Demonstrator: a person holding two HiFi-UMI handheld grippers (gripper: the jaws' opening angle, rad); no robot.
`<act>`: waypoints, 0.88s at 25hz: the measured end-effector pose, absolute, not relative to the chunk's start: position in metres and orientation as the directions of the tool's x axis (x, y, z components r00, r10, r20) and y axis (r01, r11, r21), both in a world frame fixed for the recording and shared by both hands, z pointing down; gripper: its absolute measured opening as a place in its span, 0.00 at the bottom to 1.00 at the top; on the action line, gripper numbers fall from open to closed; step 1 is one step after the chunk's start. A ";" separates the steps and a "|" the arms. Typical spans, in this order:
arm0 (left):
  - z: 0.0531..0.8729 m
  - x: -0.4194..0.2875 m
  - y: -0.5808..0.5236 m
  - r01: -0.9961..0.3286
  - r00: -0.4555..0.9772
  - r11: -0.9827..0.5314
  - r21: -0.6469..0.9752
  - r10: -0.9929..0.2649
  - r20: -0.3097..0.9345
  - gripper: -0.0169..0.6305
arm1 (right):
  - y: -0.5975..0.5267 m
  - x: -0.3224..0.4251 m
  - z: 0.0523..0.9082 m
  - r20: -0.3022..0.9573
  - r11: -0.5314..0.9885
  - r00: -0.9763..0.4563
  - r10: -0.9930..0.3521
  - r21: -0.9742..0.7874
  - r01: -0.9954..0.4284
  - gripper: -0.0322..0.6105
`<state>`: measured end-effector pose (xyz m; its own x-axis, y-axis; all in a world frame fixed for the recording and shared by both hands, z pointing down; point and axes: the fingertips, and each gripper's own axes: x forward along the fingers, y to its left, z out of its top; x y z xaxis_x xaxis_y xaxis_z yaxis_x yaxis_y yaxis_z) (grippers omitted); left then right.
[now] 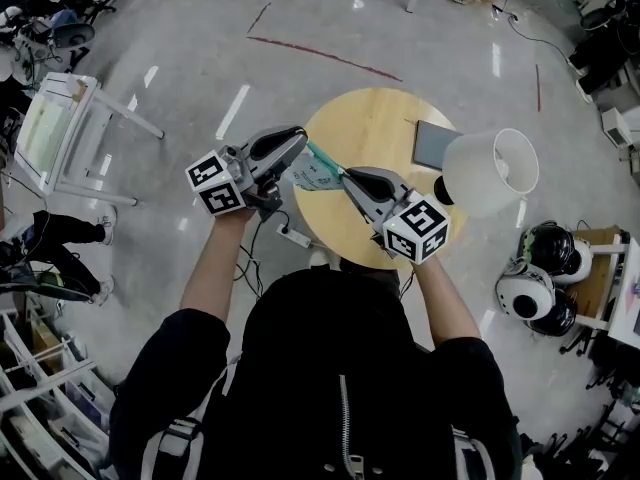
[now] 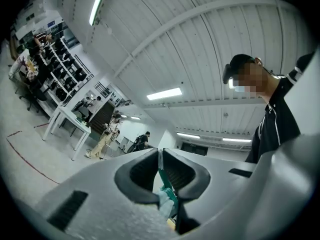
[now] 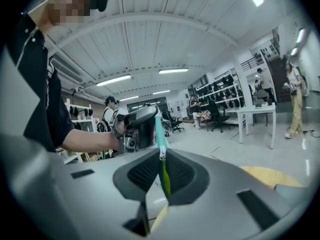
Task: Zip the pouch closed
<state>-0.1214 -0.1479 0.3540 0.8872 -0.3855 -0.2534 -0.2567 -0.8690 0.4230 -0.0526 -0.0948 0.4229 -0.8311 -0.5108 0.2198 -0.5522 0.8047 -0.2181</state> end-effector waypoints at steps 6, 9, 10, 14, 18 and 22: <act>0.356 -0.121 -0.149 -0.261 0.892 -0.870 0.418 -0.383 -0.240 0.08 | -0.096 -0.048 0.424 0.227 0.804 -0.828 -0.513 -0.212 -0.556 0.11; 0.358 -0.122 -0.149 -0.263 0.891 -0.868 0.421 -0.386 -0.240 0.08 | -0.095 -0.045 0.427 0.233 0.800 -0.823 -0.519 -0.209 -0.563 0.11; 0.359 -0.122 -0.149 -0.264 0.890 -0.867 0.422 -0.388 -0.240 0.08 | -0.095 -0.044 0.428 0.236 0.798 -0.820 -0.520 -0.208 -0.566 0.11; 0.359 -0.122 -0.150 -0.277 0.892 -0.869 0.410 -0.392 -0.227 0.08 | -0.092 -0.034 0.438 0.254 0.788 -0.811 -0.527 -0.211 -0.578 0.11; 0.359 -0.123 -0.152 -0.281 0.887 -0.865 0.417 -0.399 -0.230 0.08 | -0.088 -0.024 0.448 0.273 0.777 -0.800 -0.534 -0.216 -0.592 0.11; 0.359 -0.128 -0.156 -0.299 0.876 -0.857 0.420 -0.421 -0.235 0.08 | -0.085 -0.009 0.461 0.295 0.760 -0.785 -0.544 -0.224 -0.610 0.11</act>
